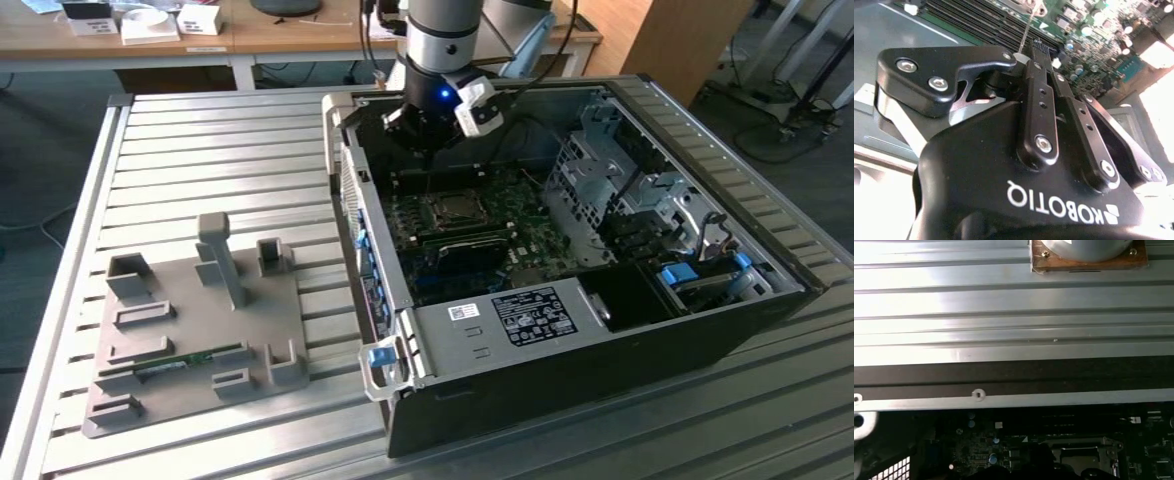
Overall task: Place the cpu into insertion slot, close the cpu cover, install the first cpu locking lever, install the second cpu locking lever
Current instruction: 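Install the first cpu locking lever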
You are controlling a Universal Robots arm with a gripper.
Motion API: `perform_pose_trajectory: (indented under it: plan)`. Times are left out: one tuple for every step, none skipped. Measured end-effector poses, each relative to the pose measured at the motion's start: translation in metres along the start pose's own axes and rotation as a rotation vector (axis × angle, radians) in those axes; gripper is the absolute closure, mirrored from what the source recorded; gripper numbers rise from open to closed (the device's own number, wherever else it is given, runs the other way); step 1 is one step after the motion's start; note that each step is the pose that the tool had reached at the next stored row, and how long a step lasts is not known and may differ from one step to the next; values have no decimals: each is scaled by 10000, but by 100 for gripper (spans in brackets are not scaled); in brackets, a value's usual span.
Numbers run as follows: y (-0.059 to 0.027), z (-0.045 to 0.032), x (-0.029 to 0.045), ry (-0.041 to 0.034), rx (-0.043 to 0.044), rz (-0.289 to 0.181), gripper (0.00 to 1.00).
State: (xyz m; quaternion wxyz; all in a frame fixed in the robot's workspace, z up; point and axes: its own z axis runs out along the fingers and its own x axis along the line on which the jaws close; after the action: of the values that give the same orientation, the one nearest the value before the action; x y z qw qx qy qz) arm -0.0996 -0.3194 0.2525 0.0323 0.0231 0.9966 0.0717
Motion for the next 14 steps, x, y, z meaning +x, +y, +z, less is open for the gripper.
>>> perform_pose_trajectory:
  plan:
    - [1,1,-18,1,0,1,89]
    - [1,2,-29,1,0,3,89]
    - [1,2,-31,1,1,4,89]
    - [1,2,-31,-1,0,4,89]
    - [1,2,-31,-1,0,5,89]
    - [1,2,-32,-1,-1,5,89]
    - [1,2,-32,-1,0,5,89]
    - [2,4,-43,2,0,3,89]
    - [3,6,-60,2,0,3,89]
    - [3,7,-80,3,1,4,89]
    - [4,9,-99,3,0,5,89]
    - [4,11,-111,4,1,4,89]
    - [5,13,-123,4,1,5,89]
    - [6,16,-136,3,2,4,89]
